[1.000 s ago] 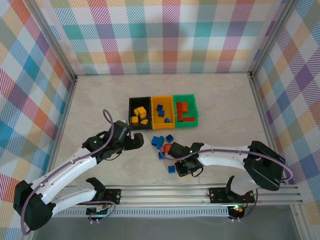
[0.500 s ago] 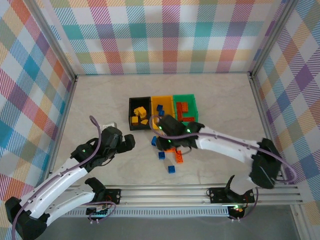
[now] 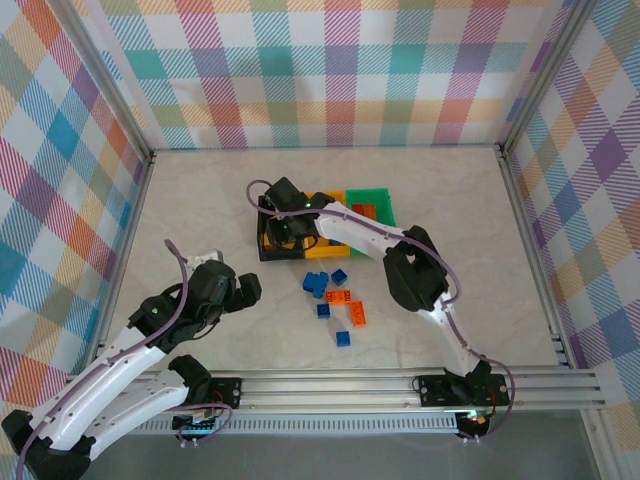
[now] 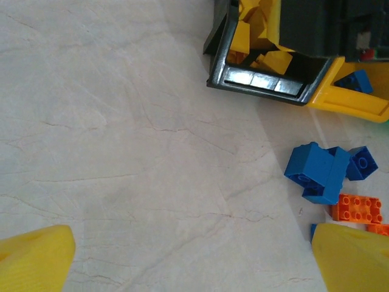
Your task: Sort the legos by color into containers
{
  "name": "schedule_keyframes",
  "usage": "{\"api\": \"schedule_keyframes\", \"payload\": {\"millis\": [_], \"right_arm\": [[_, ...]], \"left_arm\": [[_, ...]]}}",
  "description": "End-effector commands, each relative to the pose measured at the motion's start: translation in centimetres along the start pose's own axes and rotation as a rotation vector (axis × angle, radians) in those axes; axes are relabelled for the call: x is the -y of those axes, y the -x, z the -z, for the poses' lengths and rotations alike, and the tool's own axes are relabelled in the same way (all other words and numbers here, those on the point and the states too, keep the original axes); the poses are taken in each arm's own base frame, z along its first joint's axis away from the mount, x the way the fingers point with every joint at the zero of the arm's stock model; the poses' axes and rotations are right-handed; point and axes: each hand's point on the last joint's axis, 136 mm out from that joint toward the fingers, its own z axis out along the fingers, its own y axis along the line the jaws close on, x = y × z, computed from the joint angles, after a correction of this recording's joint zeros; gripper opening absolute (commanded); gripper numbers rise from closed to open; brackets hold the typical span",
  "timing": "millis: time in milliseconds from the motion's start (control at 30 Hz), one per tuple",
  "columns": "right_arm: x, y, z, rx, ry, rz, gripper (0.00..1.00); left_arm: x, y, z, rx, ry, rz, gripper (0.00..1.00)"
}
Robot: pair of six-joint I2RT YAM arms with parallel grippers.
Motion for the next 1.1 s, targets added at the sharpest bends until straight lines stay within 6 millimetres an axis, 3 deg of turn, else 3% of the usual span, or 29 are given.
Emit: {"api": "schedule_keyframes", "payload": {"millis": [0,133,200,367,500,667,867,967,1067], "right_arm": [[-0.2,1.3,0.4,0.017,-0.005,0.01,0.4],[-1.1,2.8,0.8,0.065,0.035,0.019,0.67],[-1.8,3.4,1.8,0.089,0.063,0.022,0.75],[-2.7,3.9,5.3,0.147,0.114,0.007,0.81],[-2.3,2.8,8.6,0.182,0.131,-0.032,0.82],[0.1,-1.2,11.7,0.181,0.1,-0.066,0.83],[5.2,-9.7,12.3,0.07,-0.024,-0.137,0.85],[7.4,-13.4,12.7,0.034,-0.068,-0.179,0.85],[8.8,-15.7,13.2,0.031,-0.094,-0.208,0.85]], "left_arm": [[-0.5,-0.5,0.0,-0.017,0.018,-0.014,1.0],[-0.3,-0.6,0.0,-0.027,0.006,-0.028,1.0],[0.1,-0.7,0.0,-0.032,-0.01,-0.032,1.0],[1.0,-0.6,-0.3,-0.037,-0.047,-0.041,1.0],[2.4,-0.8,-0.8,-0.06,-0.093,-0.06,1.0],[5.7,-1.7,-2.5,-0.129,-0.203,-0.081,1.0],[9.4,-4.3,-5.2,-0.211,-0.244,-0.19,1.0],[10.9,-5.6,-6.8,-0.241,-0.229,-0.258,0.95],[11.8,-5.9,-8.4,-0.259,-0.198,-0.288,0.83]]}}
